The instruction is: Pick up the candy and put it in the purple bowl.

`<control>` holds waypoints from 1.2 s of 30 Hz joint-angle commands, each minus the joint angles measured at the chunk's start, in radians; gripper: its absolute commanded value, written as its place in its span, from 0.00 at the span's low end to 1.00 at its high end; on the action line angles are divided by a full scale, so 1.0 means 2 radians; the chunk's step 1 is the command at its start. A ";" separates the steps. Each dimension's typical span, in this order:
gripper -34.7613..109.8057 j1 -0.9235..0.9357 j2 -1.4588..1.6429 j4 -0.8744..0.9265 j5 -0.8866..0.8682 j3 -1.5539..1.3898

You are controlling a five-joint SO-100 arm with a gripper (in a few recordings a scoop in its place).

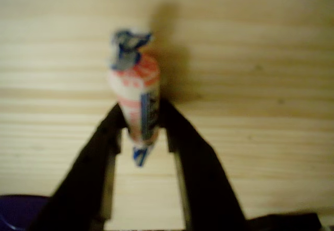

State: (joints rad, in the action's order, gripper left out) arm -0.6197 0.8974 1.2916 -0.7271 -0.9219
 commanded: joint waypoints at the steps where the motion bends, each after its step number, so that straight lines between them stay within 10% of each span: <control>1: 0.24 0.003 0.043 0.002 0.002 -0.022; 17: 0.24 -0.011 0.285 0.036 0.054 -0.137; 36: 0.24 -0.311 0.649 -0.059 0.077 -0.373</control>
State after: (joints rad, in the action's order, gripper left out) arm -1.1290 2.0816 1.2195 -0.5798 -1.6766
